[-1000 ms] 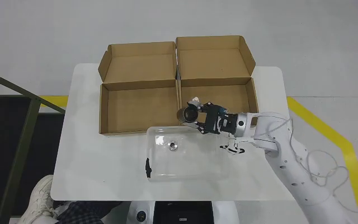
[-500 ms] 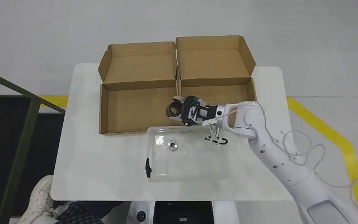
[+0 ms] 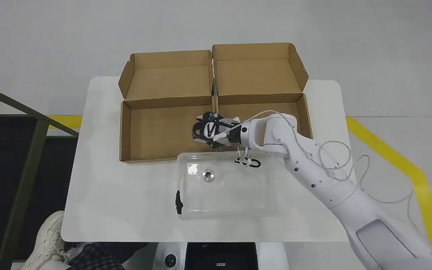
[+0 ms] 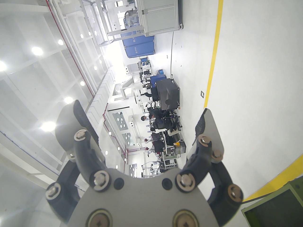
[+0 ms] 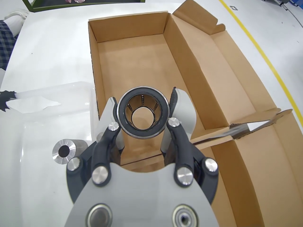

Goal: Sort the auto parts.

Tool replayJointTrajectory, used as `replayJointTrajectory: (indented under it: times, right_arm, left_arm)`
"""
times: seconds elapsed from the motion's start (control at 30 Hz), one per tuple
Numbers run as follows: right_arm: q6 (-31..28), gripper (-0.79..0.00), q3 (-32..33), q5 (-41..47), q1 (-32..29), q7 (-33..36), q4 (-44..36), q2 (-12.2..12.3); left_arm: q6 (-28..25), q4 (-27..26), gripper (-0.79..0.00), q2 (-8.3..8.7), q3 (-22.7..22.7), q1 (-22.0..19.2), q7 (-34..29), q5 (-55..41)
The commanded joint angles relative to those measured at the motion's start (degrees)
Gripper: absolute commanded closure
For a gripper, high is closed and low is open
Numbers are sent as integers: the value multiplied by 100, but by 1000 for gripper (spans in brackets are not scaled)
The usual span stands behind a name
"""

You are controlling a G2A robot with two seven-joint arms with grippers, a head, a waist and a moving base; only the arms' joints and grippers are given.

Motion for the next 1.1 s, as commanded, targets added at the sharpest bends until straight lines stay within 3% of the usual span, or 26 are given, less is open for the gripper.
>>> replayJointTrajectory:
  times: [0.0, 0.37, 0.63, 0.87, 1.07]
  right_arm:
    - [-11, 0, -109, 59, 109, 79, 165, -73]
    - [-30, 0, -521, 200, 484, 225, 878, -422]
    - [-149, -172, -602, 277, 649, 303, 1216, -580]
    - [-232, -222, -641, 312, 724, 361, 1412, -689]
    - [-292, -336, -643, 311, 734, 368, 1512, -755]
  left_arm:
    - [0, 0, -785, 0, 0, 0, 0, 0]
    - [0, 0, -785, 0, 0, 0, 0, 0]
    - [0, 0, -785, 0, 0, 0, 0, 0]
    - [0, 0, -785, 0, 0, 0, 0, 0]
    - [0, 0, -785, 0, 0, 0, 0, 0]
